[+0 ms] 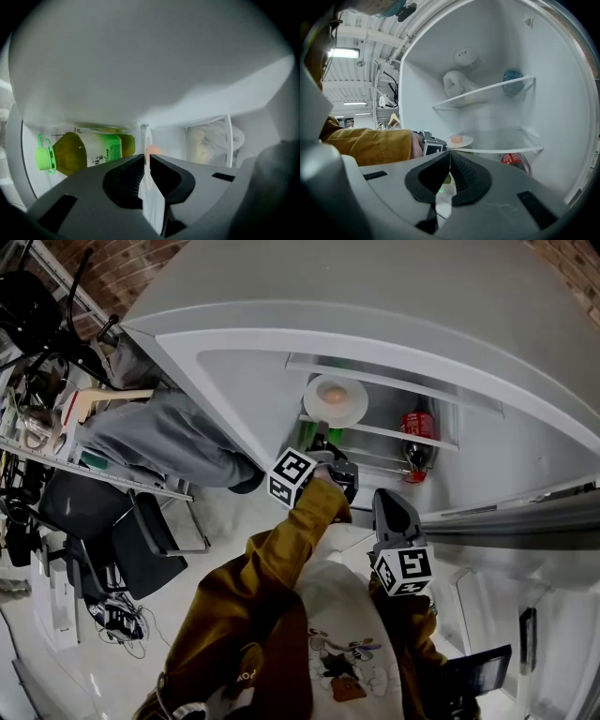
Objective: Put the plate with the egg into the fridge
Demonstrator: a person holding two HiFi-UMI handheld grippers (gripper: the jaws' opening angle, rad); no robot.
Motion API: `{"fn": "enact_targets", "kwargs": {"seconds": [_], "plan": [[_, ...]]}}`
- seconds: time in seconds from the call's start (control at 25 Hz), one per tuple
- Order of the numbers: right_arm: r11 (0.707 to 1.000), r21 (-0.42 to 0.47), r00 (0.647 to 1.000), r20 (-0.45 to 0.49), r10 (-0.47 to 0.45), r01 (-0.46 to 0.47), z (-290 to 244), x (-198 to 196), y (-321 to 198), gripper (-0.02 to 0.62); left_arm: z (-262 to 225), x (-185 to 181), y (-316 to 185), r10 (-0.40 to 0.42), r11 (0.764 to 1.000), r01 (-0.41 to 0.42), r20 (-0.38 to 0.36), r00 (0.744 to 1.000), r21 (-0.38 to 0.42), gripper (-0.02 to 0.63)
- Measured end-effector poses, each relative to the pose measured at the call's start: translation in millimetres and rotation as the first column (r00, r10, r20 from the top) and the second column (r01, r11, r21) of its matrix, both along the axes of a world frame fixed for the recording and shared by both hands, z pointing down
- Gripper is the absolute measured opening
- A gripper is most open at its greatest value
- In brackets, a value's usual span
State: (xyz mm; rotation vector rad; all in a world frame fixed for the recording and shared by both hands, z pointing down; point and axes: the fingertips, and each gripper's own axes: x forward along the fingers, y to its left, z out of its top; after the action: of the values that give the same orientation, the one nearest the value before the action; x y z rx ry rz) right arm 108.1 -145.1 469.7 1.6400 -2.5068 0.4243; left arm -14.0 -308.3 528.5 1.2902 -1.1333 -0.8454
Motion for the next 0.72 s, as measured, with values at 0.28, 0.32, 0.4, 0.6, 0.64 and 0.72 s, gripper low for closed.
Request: {"fn": "enact_targets", "kwargs": {"seconds": [0.28, 0.32, 0.4, 0.6, 0.64, 0.72], "plan": [[1.000, 0.005, 1.000, 0.001, 0.000, 0.000, -1, -7, 7, 0.005, 0, -6, 9, 0.004, 1.000, -0.004, 0.013, 1.000, -0.004, 0.020], [1.000, 0.006, 1.000, 0.000, 0.000, 0.000, -1, -8, 8, 0.005, -1, -7, 11, 0.006, 1.000, -0.006, 0.020, 1.000, -0.002, 0.020], [1.000, 0.008, 1.000, -0.001, 0.001, -0.001, -3, -10, 9, 0.005, -2, -8, 15, 0.013, 1.000, -0.013, 0.029, 1.000, 0.003, 0.020], [1.000, 0.011, 1.000, -0.001, -0.001, 0.001, -3, -15, 12, 0.005, -5, -9, 24, 0.047, 0.999, -0.048, 0.068, 0.997, 0.020, 0.020], [1.000, 0.012, 1.000, -0.001, -0.002, 0.002, -3, -15, 13, 0.005, -6, -9, 27, 0.057, 0.998, -0.059, 0.085, 0.995, 0.024, 0.020], [1.000, 0.013, 1.000, -0.001, -0.001, 0.001, -4, -16, 13, 0.005, -8, -7, 31, 0.081, 0.996, -0.085, 0.110, 0.991, 0.035, 0.020]]}}
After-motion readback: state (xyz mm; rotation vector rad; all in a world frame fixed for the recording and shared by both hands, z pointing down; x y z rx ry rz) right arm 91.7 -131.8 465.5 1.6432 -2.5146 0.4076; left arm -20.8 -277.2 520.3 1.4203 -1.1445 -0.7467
